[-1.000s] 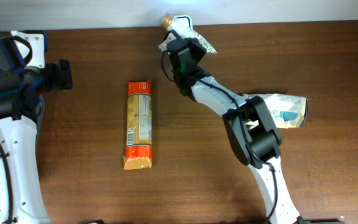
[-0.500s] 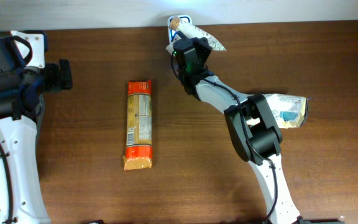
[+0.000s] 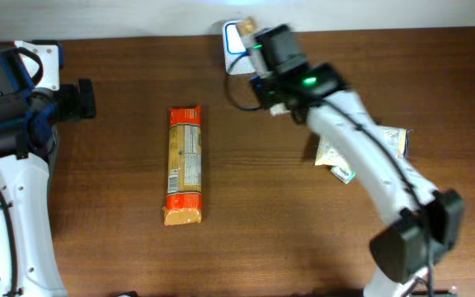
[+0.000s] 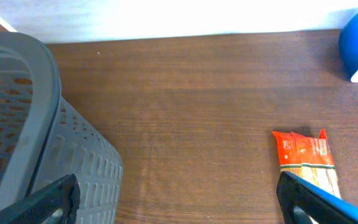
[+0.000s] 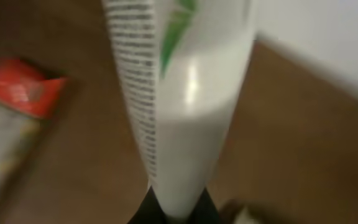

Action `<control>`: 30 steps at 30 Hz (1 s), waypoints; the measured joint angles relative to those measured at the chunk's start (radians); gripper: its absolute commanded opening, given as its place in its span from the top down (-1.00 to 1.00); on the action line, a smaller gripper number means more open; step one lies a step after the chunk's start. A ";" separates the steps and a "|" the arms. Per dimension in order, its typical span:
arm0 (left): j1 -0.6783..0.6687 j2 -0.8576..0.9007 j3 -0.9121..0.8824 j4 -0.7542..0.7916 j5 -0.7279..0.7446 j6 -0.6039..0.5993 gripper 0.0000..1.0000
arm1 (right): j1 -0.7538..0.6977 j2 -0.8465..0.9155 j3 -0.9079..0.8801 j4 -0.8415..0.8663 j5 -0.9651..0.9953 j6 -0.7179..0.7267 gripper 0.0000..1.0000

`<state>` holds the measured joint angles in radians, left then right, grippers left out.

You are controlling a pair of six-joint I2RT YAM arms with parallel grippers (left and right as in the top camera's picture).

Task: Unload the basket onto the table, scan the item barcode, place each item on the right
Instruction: 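Carry the tube right and lay it beside the scanned items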

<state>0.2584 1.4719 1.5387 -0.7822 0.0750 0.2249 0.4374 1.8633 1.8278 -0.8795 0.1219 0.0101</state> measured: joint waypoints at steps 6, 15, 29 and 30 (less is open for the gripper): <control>0.000 0.000 0.000 0.000 0.000 0.000 -0.98 | -0.165 0.026 -0.052 -0.205 -0.207 0.369 0.92; 0.000 0.000 0.000 0.000 0.000 0.000 -0.98 | -0.270 0.063 -0.487 0.129 -0.240 0.525 0.89; 0.000 0.000 0.000 0.000 0.000 0.000 -0.98 | -0.329 0.062 -0.468 -0.046 -0.106 0.120 -0.74; 0.000 0.000 0.000 -0.001 0.000 0.000 -0.98 | -0.330 0.068 -0.417 -0.117 -0.104 0.116 -0.79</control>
<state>0.2584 1.4719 1.5387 -0.7830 0.0750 0.2249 0.1078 1.9308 1.4113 -0.9966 0.0177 0.1257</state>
